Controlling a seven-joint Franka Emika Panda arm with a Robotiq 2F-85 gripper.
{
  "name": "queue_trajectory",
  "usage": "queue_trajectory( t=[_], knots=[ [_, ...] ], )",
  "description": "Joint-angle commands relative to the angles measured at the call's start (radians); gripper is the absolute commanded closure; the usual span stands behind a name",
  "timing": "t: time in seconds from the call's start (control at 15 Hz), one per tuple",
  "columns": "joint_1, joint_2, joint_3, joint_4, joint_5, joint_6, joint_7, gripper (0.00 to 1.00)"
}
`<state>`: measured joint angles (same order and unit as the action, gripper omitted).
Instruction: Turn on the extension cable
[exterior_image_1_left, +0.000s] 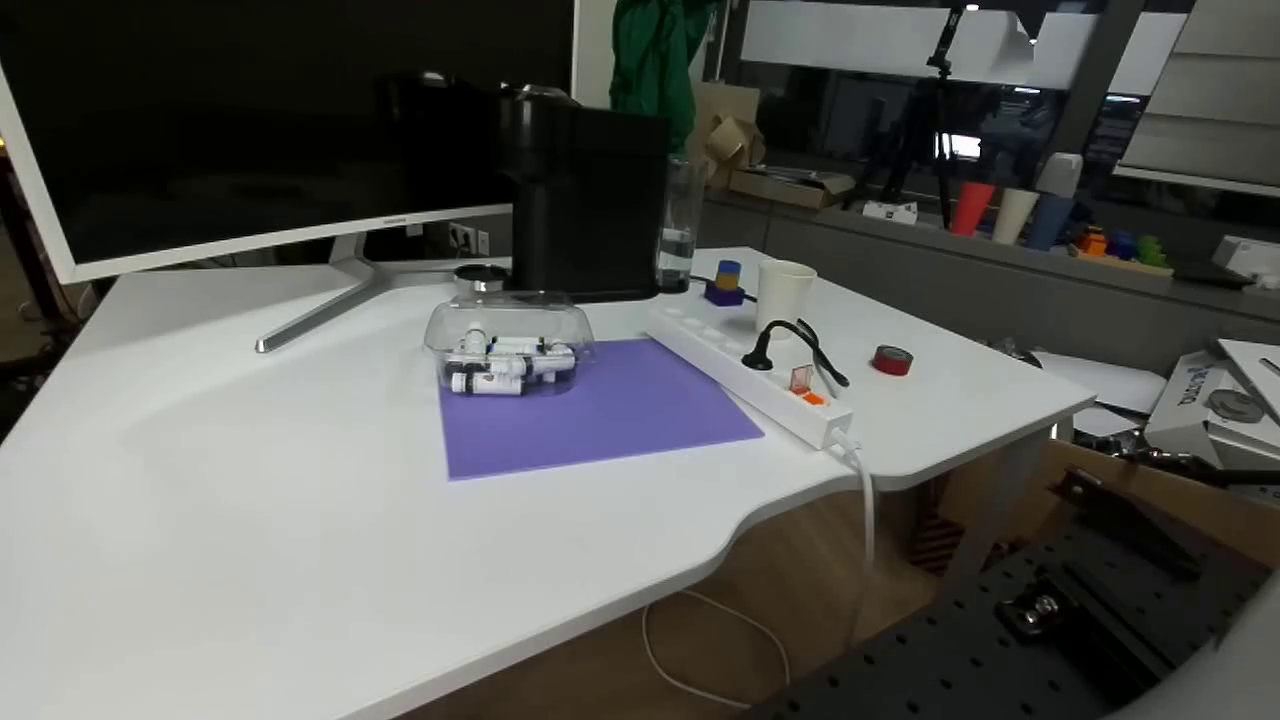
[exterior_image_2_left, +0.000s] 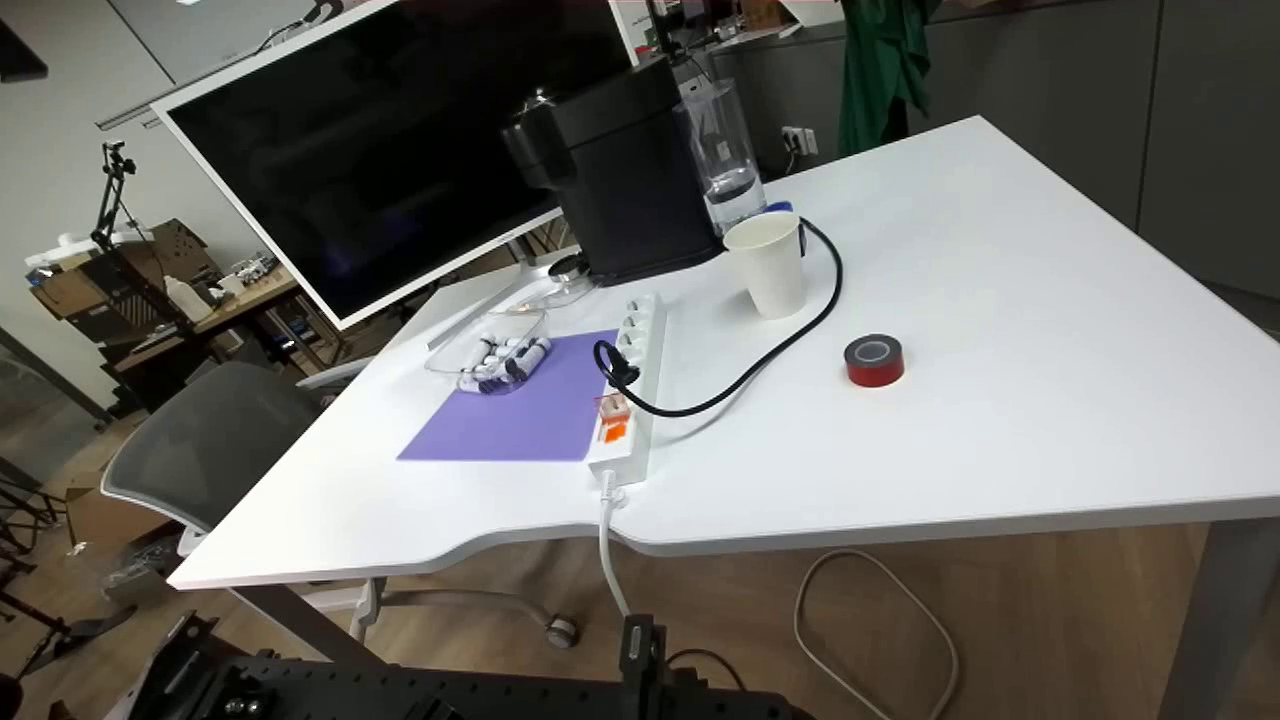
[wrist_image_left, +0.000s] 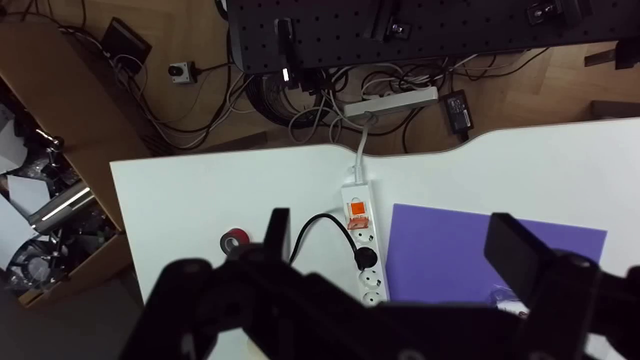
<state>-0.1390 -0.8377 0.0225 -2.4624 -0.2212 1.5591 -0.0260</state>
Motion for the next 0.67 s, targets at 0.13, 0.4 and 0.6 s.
queue_trajectory(
  t=[0.13, 0.4, 0.6],
  knots=[
    [0.034, 0.002, -0.022, 0.003, -0.015, -0.007, 0.019, 0.00],
    [0.037, 0.012, -0.026, 0.000, -0.022, 0.002, 0.009, 0.00],
    [0.025, 0.073, -0.057, -0.025, -0.065, 0.105, 0.014, 0.00]
  ],
)
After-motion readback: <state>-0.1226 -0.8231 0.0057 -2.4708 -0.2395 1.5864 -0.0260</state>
